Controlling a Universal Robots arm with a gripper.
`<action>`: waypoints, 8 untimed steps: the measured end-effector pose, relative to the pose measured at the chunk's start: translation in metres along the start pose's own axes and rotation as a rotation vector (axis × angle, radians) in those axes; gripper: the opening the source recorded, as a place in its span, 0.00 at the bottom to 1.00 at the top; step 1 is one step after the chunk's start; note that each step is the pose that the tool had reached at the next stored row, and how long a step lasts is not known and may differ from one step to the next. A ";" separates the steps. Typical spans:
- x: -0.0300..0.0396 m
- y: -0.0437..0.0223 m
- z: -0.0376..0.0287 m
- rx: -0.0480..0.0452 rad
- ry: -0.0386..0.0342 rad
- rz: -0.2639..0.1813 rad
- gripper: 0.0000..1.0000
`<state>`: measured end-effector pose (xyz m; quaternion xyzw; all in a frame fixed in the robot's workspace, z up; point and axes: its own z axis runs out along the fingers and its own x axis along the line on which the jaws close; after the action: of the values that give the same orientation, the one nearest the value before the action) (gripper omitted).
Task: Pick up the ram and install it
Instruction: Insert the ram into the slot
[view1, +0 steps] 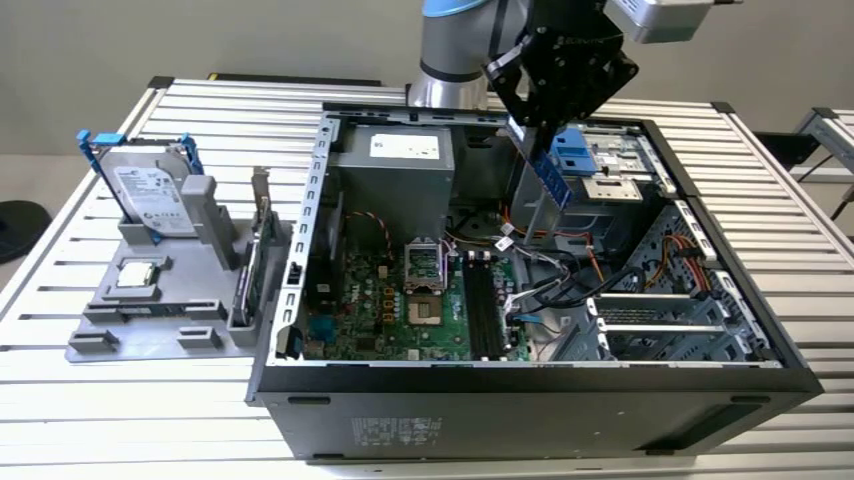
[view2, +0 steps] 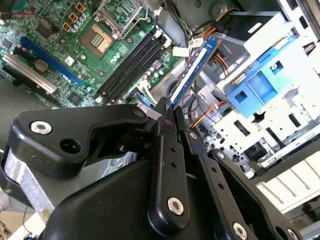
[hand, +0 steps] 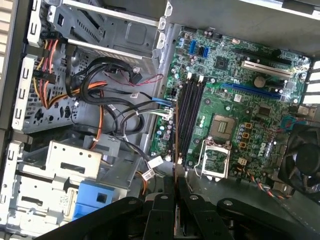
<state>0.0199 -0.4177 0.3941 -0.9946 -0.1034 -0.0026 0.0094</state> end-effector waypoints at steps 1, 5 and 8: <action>0.0000 -0.0001 -0.0002 -0.0003 -0.0002 0.000 0.00; 0.0000 0.0000 0.0010 0.0001 0.0001 0.000 0.00; 0.0000 0.0000 0.0032 0.0001 0.0000 0.000 0.00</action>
<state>0.0199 -0.4176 0.3909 -0.9946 -0.1034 -0.0026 0.0094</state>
